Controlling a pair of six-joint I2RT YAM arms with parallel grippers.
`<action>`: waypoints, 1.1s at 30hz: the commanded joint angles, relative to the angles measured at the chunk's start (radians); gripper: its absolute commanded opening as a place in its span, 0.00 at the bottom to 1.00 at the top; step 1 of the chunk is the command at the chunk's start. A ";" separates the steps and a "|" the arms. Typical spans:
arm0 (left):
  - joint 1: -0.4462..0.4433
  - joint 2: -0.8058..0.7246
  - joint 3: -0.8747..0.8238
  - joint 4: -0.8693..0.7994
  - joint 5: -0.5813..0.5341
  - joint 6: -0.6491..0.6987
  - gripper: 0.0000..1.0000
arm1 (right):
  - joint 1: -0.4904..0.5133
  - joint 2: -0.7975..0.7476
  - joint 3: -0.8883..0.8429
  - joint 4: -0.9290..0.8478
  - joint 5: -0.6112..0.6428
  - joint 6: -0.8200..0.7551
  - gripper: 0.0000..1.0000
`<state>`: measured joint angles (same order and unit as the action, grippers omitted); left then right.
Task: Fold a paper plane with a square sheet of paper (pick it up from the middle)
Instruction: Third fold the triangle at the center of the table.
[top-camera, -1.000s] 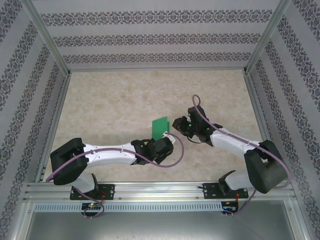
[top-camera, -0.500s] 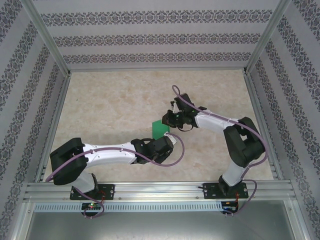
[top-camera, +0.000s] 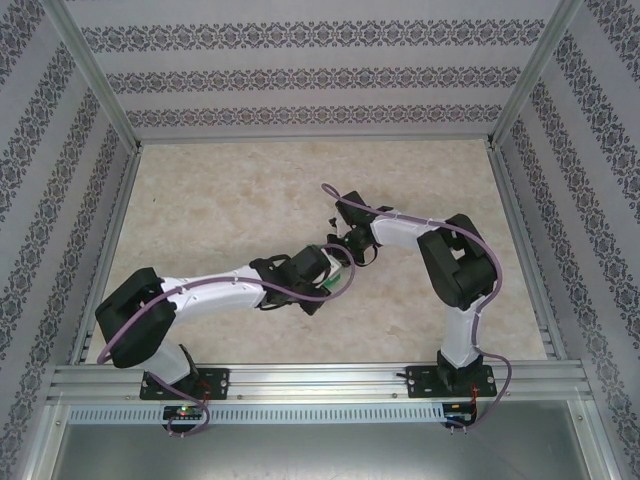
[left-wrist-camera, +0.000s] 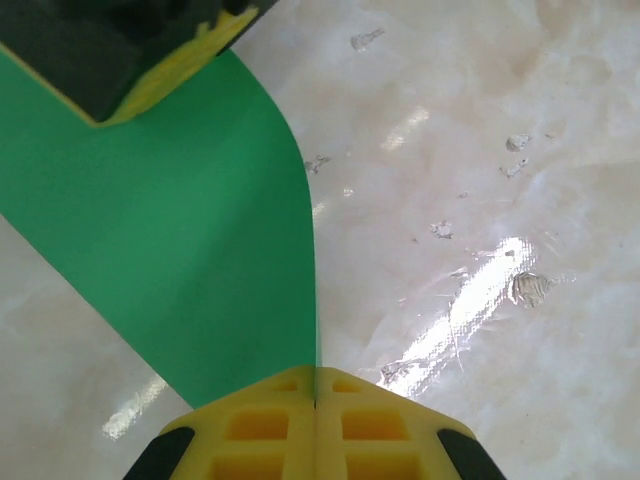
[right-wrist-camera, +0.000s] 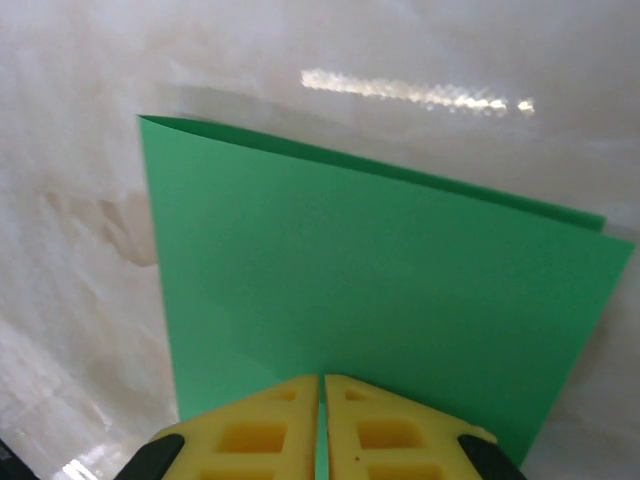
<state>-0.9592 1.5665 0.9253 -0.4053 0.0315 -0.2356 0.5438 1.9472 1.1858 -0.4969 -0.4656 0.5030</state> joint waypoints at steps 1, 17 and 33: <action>0.053 0.019 0.006 0.018 0.124 0.015 0.00 | 0.017 0.026 0.042 -0.064 0.028 -0.062 0.11; 0.194 0.097 0.017 0.036 0.218 0.010 0.00 | 0.021 0.040 0.034 -0.054 0.031 -0.061 0.11; 0.240 0.156 0.080 -0.014 0.198 0.058 0.00 | 0.024 0.049 0.024 -0.043 0.037 -0.058 0.11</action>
<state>-0.7437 1.7077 0.9848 -0.4088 0.2272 -0.2054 0.5503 1.9648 1.2053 -0.5320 -0.4580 0.4679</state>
